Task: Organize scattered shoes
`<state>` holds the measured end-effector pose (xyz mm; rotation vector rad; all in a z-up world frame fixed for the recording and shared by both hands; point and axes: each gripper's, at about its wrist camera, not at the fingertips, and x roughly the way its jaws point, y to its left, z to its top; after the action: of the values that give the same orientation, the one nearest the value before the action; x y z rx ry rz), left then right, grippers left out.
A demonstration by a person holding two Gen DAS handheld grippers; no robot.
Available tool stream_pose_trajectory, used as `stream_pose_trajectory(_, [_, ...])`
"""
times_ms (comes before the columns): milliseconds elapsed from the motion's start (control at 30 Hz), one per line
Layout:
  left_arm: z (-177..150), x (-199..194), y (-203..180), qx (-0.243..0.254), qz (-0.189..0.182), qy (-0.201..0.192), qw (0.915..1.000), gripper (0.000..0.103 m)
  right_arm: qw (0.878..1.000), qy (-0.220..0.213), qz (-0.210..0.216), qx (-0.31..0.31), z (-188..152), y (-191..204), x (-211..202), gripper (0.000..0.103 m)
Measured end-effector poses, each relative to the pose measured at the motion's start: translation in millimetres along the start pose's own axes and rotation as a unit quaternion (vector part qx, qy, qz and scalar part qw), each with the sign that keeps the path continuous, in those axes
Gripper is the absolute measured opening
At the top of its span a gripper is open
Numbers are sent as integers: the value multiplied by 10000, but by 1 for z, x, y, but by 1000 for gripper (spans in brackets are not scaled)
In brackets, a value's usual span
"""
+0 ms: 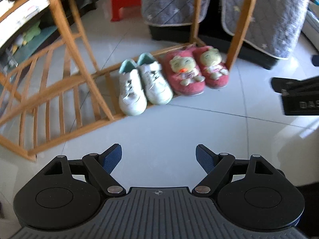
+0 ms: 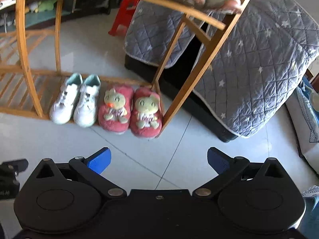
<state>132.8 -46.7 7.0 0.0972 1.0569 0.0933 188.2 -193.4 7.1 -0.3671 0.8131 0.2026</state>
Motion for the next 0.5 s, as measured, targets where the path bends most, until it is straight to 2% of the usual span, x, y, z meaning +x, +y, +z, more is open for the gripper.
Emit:
stream_pose_trajectory(100, [6, -15, -4, 56, 54, -148, 9999, 82, 10000, -58, -16, 64, 3, -4, -6, 103])
stream_pose_trajectory(367, [25, -47, 1, -152, -101, -50, 9998, 82, 9990, -313, -64, 299, 10, -23, -31, 103])
stream_pose_trajectory(500, [40, -72, 4, -61, -9, -230, 9997, 82, 9987, -385, -60, 326, 19, -30, -44, 103])
